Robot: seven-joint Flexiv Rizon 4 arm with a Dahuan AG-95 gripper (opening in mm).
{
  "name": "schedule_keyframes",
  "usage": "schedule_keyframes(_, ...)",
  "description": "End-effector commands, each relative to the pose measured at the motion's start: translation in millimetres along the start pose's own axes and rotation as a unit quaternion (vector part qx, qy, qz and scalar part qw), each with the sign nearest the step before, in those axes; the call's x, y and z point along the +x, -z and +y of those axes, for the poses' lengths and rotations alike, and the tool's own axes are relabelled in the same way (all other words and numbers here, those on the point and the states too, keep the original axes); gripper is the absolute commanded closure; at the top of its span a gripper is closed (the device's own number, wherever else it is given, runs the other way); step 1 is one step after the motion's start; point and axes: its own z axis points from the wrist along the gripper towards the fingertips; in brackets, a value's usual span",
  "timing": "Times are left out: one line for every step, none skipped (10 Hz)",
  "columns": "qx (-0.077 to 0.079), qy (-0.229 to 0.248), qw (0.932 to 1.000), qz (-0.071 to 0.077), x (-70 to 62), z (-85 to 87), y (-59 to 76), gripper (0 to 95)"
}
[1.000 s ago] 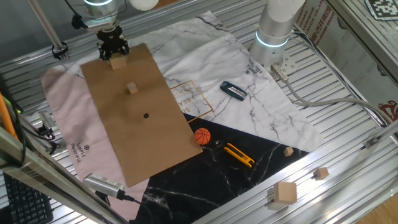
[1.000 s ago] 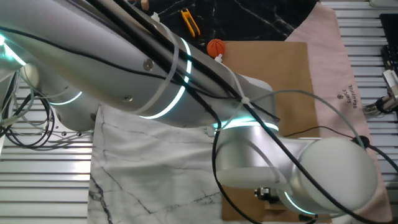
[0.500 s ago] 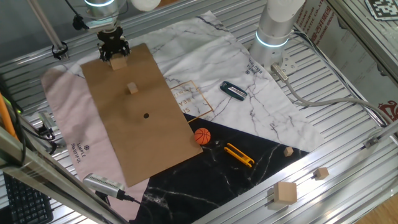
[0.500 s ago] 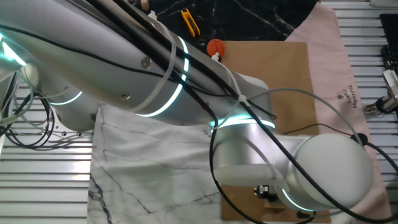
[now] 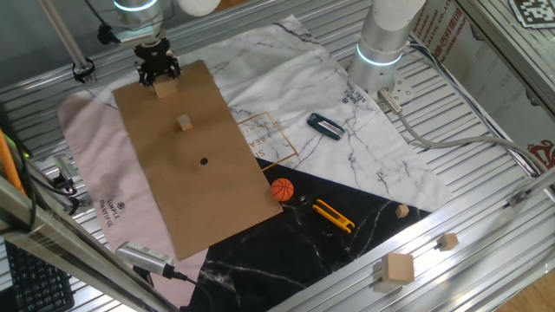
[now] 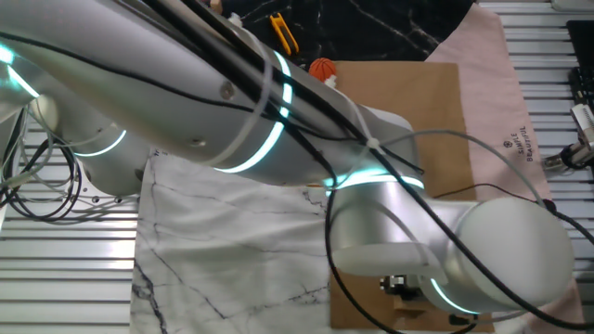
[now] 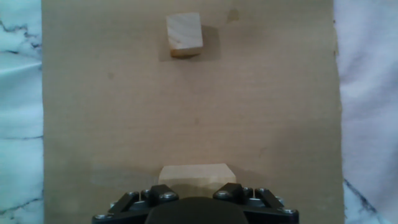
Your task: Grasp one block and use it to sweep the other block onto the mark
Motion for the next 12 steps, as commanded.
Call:
schedule_keyframes(0.000,-0.001,1.0000,0.001,-0.9,2.6,7.7,95.0)
schedule_keyframes(0.000,-0.001,1.0000,0.001,-1.0,2.6,9.0,95.0)
schedule_keyframes(-0.001,-0.003,1.0000,0.001,-1.8,2.8,12.0,95.0)
schedule_keyframes(-0.001,-0.003,1.0000,0.000,-1.7,2.8,12.0,95.0)
schedule_keyframes(-0.001,-0.002,1.0000,-0.001,-1.8,2.8,12.1,95.0)
schedule_keyframes(-0.002,-0.001,1.0000,0.000,-1.8,2.8,12.1,95.0)
schedule_keyframes(-0.002,0.000,1.0000,-0.003,-1.8,2.8,12.1,95.0)
schedule_keyframes(-0.002,0.003,1.0000,-0.002,-2.0,3.0,12.0,95.0)
schedule_keyframes(-0.002,0.006,1.0000,-0.002,-2.2,3.0,12.0,95.0)
schedule_keyframes(-0.003,0.007,1.0000,-0.003,-2.4,3.1,12.0,95.0)
schedule_keyframes(-0.005,0.006,1.0000,-0.003,-2.9,3.4,11.8,95.0)
schedule_keyframes(-0.005,0.005,1.0000,-0.002,-3.2,3.5,11.7,95.0)
